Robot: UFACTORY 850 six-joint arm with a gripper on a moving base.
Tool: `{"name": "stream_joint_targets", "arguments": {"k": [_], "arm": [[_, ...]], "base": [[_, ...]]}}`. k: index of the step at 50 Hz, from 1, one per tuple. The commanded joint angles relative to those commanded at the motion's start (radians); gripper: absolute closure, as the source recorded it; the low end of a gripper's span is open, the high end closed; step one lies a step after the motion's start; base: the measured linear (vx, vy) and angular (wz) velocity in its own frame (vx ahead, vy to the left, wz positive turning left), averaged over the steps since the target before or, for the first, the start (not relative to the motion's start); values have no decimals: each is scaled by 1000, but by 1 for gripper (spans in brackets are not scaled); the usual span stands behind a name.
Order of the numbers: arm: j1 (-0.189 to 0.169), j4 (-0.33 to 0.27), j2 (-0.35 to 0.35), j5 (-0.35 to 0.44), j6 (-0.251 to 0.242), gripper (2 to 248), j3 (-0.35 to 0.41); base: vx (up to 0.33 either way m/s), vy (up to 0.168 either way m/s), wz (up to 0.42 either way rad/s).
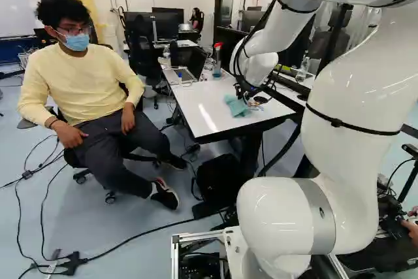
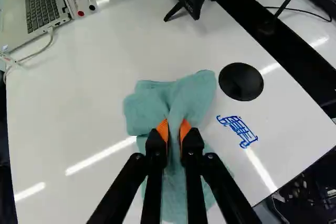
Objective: Clean the table with the green towel
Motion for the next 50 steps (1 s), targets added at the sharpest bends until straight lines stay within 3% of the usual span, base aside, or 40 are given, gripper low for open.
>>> {"name": "stream_joint_targets", "arguments": {"k": [50], "arm": [[0, 0, 0, -135, 0, 205, 0]], "base": [[0, 0, 0]]}}
